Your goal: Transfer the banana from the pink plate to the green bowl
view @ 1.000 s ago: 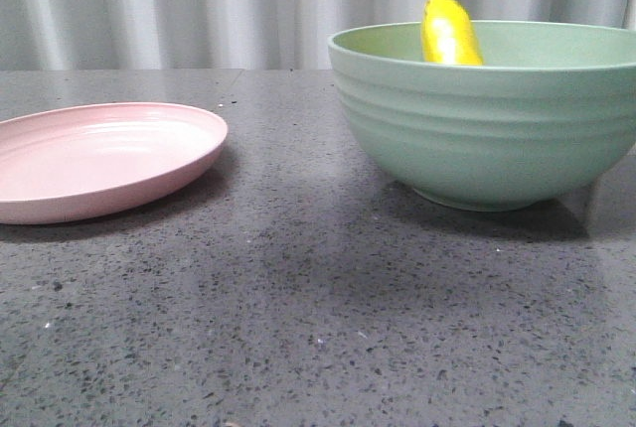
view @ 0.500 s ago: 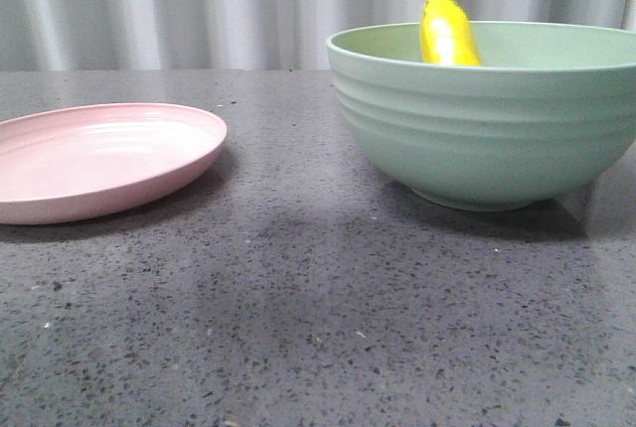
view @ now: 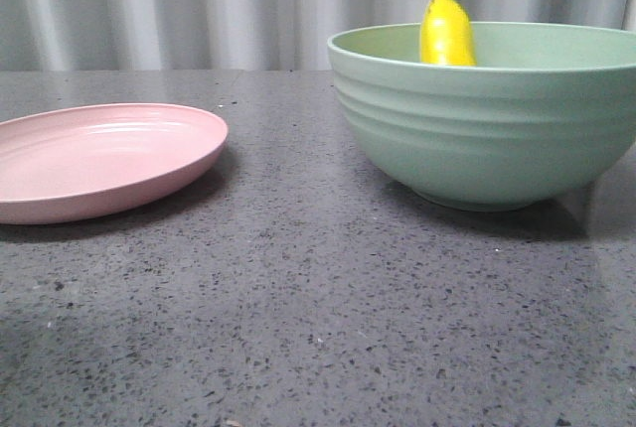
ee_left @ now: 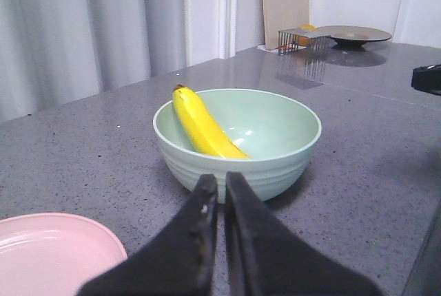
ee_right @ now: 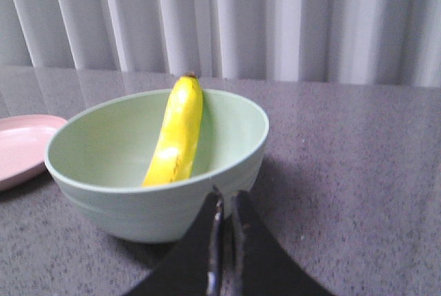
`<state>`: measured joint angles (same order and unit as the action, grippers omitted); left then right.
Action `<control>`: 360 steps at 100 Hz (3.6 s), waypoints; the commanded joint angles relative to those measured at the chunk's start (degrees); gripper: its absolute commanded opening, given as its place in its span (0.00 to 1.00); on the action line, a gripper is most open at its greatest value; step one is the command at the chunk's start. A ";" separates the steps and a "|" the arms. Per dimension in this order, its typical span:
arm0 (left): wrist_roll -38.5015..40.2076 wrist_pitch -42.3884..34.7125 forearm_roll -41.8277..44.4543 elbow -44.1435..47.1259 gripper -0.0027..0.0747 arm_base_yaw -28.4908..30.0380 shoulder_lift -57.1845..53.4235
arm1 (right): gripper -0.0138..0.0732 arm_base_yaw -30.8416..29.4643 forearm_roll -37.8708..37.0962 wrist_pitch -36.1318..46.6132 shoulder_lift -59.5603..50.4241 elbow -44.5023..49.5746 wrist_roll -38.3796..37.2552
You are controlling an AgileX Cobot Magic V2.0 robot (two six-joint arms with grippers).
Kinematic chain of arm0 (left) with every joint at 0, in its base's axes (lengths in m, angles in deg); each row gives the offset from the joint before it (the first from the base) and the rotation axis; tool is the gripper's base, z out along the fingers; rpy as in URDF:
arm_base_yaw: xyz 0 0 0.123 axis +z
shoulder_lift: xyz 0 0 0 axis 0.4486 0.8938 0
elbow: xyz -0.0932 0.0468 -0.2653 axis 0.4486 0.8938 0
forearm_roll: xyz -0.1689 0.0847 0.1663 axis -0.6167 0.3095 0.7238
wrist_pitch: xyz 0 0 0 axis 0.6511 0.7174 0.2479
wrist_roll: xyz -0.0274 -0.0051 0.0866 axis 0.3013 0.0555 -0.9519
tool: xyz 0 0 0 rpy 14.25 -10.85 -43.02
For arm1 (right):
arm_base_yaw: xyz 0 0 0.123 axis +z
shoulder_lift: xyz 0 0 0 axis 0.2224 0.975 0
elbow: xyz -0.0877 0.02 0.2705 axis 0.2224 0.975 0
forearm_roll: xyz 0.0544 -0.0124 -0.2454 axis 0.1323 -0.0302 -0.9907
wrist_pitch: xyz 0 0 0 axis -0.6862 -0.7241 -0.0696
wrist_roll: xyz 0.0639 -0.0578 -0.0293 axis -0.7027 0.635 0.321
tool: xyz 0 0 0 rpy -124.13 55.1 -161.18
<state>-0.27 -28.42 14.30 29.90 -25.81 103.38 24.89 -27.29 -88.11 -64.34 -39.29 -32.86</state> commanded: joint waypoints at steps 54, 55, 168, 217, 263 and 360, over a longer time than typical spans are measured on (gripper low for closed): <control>0.03 -6.09 -0.40 14.42 0.01 -0.44 -6.48 | 0.08 0.00 -0.46 4.81 -0.72 3.39 0.49; 0.03 -6.09 -0.40 14.55 0.01 -0.44 -6.48 | 0.08 0.00 -0.46 4.81 -0.72 3.39 0.49; -7.92 3.13 2.10 23.05 0.01 44.72 -28.97 | 0.08 0.00 -0.46 4.81 -0.72 3.39 0.49; 0.04 12.16 4.75 23.05 0.01 45.26 -28.97 | 0.08 0.00 -0.46 4.81 -0.72 3.39 0.49; 0.04 12.16 4.75 23.05 0.01 45.26 -28.97 | 0.08 -0.10 -0.46 5.56 -1.12 3.98 0.49; 0.04 12.16 4.75 23.05 0.01 45.26 -28.97 | 0.08 -18.08 -4.33 6.56 -1.34 17.83 -0.56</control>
<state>-0.80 -12.73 19.19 52.30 19.40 76.10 7.25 -31.75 -83.01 -64.48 -22.71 -33.47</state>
